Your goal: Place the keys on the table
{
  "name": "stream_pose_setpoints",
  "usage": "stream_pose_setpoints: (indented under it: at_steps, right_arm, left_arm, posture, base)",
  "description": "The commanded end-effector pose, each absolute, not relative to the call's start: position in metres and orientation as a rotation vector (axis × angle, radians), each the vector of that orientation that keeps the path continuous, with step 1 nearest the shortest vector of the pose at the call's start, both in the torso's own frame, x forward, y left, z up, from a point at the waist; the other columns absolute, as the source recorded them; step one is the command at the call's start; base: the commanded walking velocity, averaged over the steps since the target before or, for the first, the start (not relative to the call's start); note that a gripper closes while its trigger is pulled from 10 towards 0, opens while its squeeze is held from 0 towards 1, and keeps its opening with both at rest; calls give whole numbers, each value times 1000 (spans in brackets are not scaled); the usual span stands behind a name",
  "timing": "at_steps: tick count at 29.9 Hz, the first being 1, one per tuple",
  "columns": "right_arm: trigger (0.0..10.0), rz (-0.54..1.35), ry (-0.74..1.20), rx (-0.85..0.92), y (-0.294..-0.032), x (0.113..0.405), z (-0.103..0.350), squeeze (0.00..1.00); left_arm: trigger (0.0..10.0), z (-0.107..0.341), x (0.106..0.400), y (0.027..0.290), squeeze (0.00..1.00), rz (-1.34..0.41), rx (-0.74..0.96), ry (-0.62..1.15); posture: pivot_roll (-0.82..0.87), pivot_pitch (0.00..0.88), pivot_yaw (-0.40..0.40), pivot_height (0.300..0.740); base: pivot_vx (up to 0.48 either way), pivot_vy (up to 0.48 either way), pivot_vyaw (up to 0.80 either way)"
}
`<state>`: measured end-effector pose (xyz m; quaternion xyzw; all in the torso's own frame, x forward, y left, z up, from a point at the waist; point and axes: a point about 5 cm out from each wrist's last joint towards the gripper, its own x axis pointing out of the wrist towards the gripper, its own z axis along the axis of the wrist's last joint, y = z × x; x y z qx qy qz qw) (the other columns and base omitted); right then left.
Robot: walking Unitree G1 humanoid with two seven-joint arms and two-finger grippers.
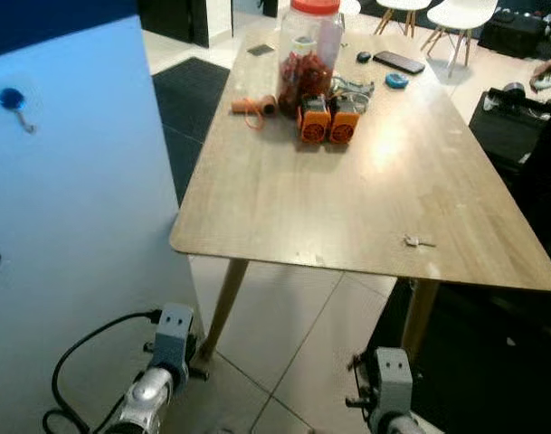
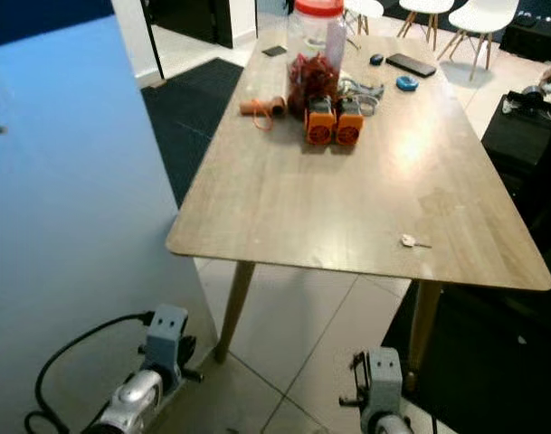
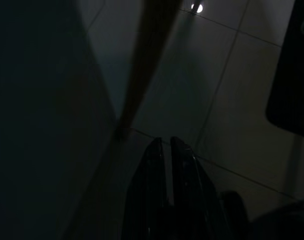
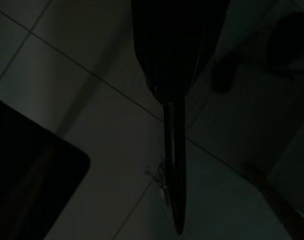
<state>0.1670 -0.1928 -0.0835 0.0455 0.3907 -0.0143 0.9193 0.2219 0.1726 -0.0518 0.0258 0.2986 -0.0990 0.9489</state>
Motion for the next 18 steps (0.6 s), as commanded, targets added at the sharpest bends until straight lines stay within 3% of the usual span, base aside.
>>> stream_pose_setpoints:
  at_steps: [1, 10, 18]
  right_arm:
    - [10000, -41, 816, 90, -196, 165, -84, 0]
    - [10000, -43, 816, 91, -196, 165, -84, 0]
    - [10000, -61, 820, 92, -200, 164, -84, 0]
  left_arm:
    - [10000, -53, 220, 173, 0, -202, 47, 620]
    - [10000, -53, 221, 174, 0, -196, 50, 621]
    - [10000, -54, 223, 176, 0, -169, 41, 647]
  posture:
    - [59, 57, -24, 740]
    - [62, 56, -21, 740]
    - [65, 56, -15, 740]
  base:
    - [0, -454, 0]
    - [0, -450, 0]
    - [0, 0, 0]
